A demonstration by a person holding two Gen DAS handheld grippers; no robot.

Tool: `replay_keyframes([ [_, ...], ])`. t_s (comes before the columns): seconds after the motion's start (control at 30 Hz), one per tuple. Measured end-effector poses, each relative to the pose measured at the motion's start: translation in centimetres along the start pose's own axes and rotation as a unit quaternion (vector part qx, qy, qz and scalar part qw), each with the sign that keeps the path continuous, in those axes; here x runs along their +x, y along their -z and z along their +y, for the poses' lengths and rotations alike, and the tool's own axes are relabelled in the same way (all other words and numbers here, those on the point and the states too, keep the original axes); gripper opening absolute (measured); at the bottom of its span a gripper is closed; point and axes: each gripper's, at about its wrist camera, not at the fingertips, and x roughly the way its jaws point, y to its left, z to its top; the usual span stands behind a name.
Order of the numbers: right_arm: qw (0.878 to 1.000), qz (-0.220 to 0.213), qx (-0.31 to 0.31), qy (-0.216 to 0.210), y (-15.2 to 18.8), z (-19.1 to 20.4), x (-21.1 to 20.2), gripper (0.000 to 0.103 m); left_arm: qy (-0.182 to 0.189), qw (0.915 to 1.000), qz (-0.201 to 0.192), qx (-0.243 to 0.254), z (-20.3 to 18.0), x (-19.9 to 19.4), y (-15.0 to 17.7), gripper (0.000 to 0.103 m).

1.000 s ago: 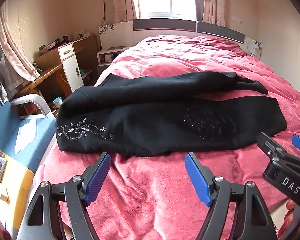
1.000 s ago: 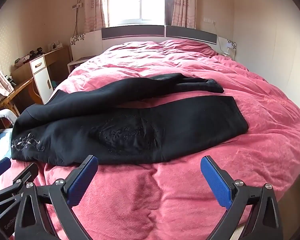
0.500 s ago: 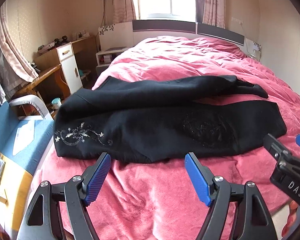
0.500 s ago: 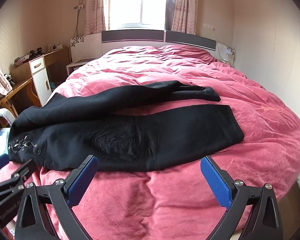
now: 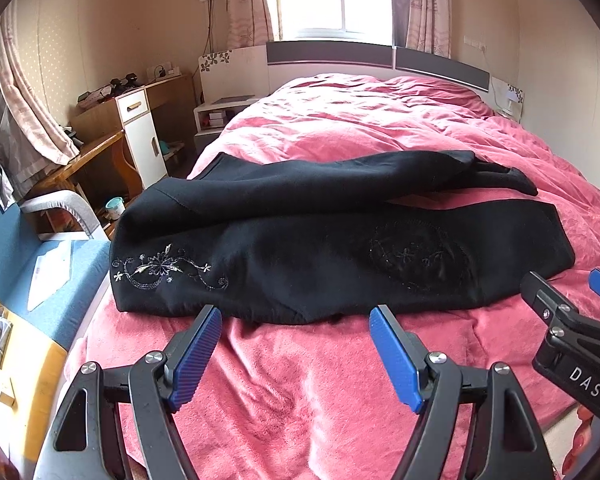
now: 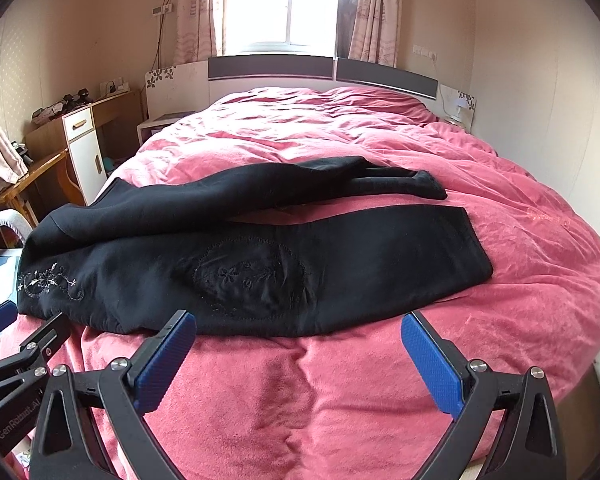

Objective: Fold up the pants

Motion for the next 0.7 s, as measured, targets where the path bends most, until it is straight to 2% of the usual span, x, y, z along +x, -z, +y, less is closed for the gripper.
replay_keyframes([
  [0.7,1.0,0.011,-0.006,-0.005,0.61,0.56,0.38,0.103,-0.004,0.9999,0.012,0.0,0.11,0.72,0.48,0.078],
])
